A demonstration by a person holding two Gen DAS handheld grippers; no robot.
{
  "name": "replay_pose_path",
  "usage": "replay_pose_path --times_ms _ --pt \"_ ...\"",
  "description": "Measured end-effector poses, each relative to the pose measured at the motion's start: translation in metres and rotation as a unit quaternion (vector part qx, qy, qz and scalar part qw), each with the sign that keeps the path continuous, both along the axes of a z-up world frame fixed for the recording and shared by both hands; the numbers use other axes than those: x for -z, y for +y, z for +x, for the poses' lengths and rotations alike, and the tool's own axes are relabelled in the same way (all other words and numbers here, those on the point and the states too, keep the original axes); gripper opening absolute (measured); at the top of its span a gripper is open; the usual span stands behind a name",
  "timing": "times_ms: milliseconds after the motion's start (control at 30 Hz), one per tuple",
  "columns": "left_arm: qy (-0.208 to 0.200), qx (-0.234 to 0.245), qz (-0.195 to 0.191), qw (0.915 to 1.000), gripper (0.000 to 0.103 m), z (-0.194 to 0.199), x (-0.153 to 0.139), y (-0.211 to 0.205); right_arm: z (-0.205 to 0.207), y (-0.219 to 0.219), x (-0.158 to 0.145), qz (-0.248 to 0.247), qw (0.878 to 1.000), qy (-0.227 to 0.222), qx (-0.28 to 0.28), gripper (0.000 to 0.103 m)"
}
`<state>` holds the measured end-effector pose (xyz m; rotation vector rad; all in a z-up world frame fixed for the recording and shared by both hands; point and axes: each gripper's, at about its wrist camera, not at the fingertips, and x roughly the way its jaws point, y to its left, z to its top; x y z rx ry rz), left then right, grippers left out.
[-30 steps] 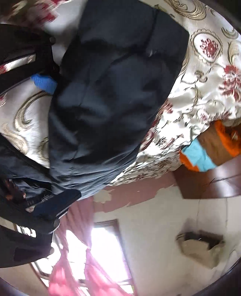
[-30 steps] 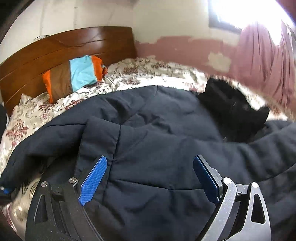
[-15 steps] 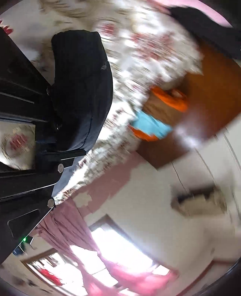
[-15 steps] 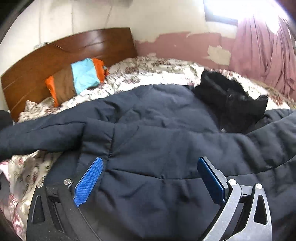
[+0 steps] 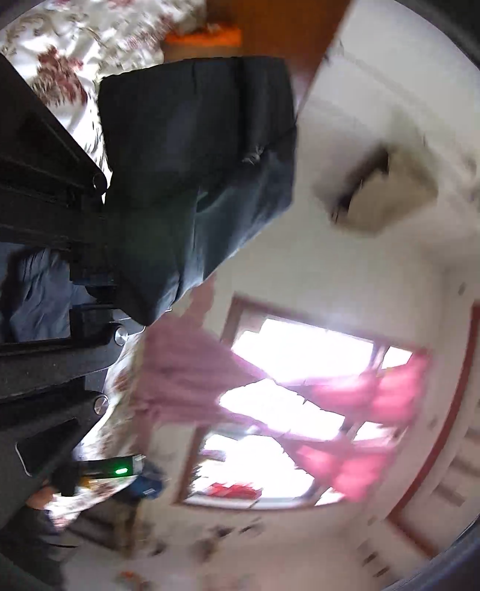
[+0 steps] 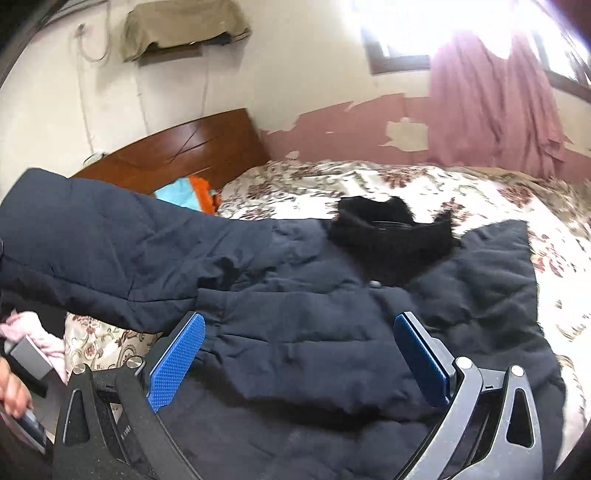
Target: Fold large clothes
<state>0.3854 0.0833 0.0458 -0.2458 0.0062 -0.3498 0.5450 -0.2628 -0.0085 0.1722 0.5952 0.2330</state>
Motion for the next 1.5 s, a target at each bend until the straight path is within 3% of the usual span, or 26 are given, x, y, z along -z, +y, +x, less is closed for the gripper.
replay_pose_path --times_ms 167,333,433,467,500,600,700,767,833,967,1067,1133,1200,1300,1367,1500 --pt "0.023 0.08 0.062 0.9946 0.007 0.006 0.005 -0.06 -0.021 -0.049 0.006 -0.001 0.999 0.009 0.048 0.101" --pt "0.075 0.146 0.127 0.9782 0.011 0.015 0.029 -0.117 -0.037 -0.105 0.025 0.055 0.993 0.037 0.099 0.101" --pt "0.124 0.196 0.124 0.9648 0.037 0.029 0.049 -0.144 -0.046 -0.13 0.044 0.091 0.987 0.055 0.122 0.101" --pt "0.138 0.211 0.12 0.9604 0.057 0.031 0.057 -0.151 -0.049 -0.137 0.051 0.105 0.984 0.061 0.129 0.101" --pt "0.145 0.218 0.115 0.9583 0.068 0.035 0.064 -0.157 -0.051 -0.141 0.057 0.113 0.983 0.065 0.132 0.101" --pt "0.165 0.249 0.117 0.9471 0.069 0.039 0.078 -0.169 -0.058 -0.153 0.076 0.163 0.975 0.08 0.126 0.101" --pt "0.17 0.259 0.128 0.9423 0.071 0.04 0.081 -0.169 -0.063 -0.158 0.095 0.222 0.965 0.094 0.105 0.101" --pt "0.161 0.253 0.124 0.9458 0.08 0.039 0.077 -0.158 -0.065 -0.153 0.106 0.241 0.961 0.106 0.088 0.101" --pt "0.152 0.231 0.122 0.9534 0.086 0.042 0.07 -0.148 -0.066 -0.139 0.111 0.221 0.966 0.118 0.071 0.101" --pt "0.16 0.121 0.123 0.9718 0.092 0.06 0.064 -0.111 -0.06 -0.104 0.115 0.128 0.98 0.149 0.043 0.101" --pt "0.198 0.028 0.127 0.9714 0.092 0.079 0.075 -0.084 -0.049 -0.08 0.12 0.068 0.982 0.171 0.05 0.099" --pt "0.221 -0.011 0.128 0.9667 0.092 0.088 0.084 -0.068 -0.041 -0.071 0.118 0.056 0.983 0.17 0.049 0.079" --pt "0.242 -0.041 0.121 0.9619 0.092 0.097 0.091 -0.051 -0.03 -0.062 0.12 0.047 0.982 0.176 0.045 0.033" --pt "0.258 -0.057 0.094 0.96 0.092 0.105 0.097 -0.031 -0.019 -0.059 0.119 0.056 0.981 0.179 0.047 0.006" --pt "0.264 -0.065 0.08 0.9591 0.092 0.109 0.101 -0.02 -0.021 -0.057 0.109 0.052 0.984 0.167 0.04 0.004" --pt "0.268 -0.08 0.075 0.9571 0.092 0.112 0.104 -0.012 -0.025 -0.059 0.066 -0.014 0.993 0.093 0.064 0.004"
